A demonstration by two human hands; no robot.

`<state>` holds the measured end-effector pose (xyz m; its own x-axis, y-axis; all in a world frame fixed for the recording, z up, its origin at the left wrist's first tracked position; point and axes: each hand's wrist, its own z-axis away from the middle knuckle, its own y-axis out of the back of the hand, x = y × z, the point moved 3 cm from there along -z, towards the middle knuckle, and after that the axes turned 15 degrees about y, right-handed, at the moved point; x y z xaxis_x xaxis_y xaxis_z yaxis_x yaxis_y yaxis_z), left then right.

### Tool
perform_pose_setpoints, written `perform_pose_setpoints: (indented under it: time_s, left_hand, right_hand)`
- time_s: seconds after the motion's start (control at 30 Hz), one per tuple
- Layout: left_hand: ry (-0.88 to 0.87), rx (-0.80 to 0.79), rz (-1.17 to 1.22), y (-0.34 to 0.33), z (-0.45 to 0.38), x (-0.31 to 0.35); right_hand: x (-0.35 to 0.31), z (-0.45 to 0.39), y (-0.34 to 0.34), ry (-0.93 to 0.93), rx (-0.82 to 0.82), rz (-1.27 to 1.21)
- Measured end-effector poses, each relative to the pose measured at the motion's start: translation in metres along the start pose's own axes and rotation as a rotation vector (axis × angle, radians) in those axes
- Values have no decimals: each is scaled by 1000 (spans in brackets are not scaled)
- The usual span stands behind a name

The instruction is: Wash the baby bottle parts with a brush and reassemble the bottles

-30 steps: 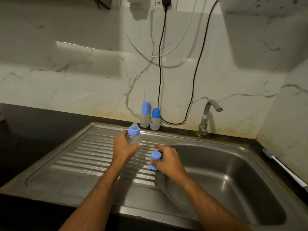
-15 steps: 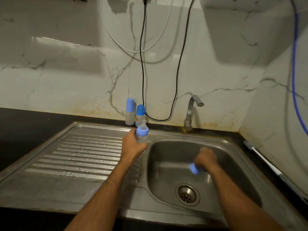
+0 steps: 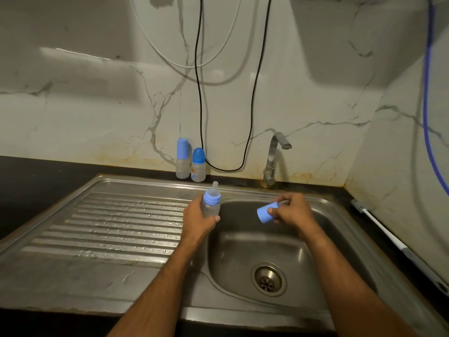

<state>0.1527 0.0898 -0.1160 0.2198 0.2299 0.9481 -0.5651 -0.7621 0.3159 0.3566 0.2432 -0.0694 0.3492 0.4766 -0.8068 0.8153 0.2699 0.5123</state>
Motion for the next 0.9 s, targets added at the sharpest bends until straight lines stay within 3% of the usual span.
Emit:
perform_pose_setpoints:
  time_s: [0.17, 0.43, 0.7, 0.9]
  left_hand:
    - [-47, 30, -16, -1, 0, -1]
    - [-148, 56, -9, 2, -3, 1]
    - [-169, 47, -17, -1, -5, 2]
    - [-140, 39, -11, -4, -4, 1]
  right_hand:
    - [-54, -7, 0, 311, 69, -11]
    - [-130, -8, -36, 618, -85, 140]
    - [-135, -8, -57, 648, -228, 318]
    - [-136, -9, -65, 621, -246, 354]
